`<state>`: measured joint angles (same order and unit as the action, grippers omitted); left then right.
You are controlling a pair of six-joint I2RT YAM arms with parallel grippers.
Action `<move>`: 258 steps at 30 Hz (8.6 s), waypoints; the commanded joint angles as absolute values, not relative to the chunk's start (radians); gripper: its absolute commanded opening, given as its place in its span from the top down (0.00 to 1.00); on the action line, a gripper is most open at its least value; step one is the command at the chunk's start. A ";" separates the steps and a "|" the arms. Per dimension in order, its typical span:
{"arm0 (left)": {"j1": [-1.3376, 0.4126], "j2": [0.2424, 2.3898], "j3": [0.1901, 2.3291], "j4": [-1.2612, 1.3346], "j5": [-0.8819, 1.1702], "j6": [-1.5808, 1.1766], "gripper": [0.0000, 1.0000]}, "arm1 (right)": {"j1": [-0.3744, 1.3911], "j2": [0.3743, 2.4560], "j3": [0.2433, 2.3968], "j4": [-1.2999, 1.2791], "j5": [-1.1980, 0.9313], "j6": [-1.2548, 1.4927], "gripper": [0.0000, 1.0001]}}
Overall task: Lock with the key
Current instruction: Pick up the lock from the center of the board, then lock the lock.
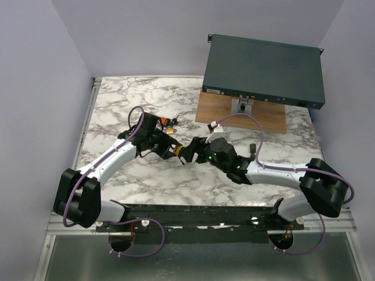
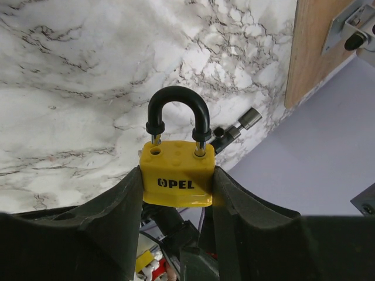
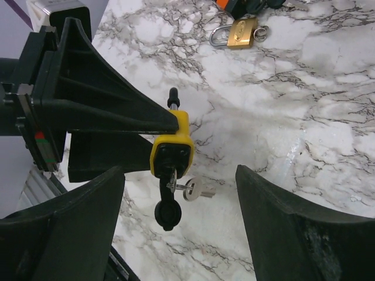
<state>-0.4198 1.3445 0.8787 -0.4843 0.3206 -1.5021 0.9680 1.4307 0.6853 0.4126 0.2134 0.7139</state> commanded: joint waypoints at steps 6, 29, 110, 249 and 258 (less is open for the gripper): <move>-0.467 1.313 0.946 -0.433 0.400 -1.535 1.00 | 0.985 1.489 0.726 0.492 0.289 0.675 0.28; -0.524 1.289 0.989 -0.415 0.401 -1.565 1.00 | 0.996 1.434 0.725 0.504 0.376 0.689 0.85; -0.485 0.772 1.115 -0.161 1.105 -0.716 0.76 | 0.996 1.009 1.257 -0.077 -0.546 0.537 0.99; -0.643 0.652 1.062 -0.391 0.666 -0.671 1.00 | 1.021 1.172 1.332 -0.023 -0.440 0.574 0.99; -0.662 0.660 1.054 -0.314 0.701 -0.732 1.00 | 1.027 1.184 1.314 -0.031 -0.433 0.568 0.99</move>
<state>-0.6163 0.6235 1.0912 -0.2947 0.5934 -0.6884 0.9943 1.1442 1.3170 -0.1371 -0.4911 0.5709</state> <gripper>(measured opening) 0.033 0.365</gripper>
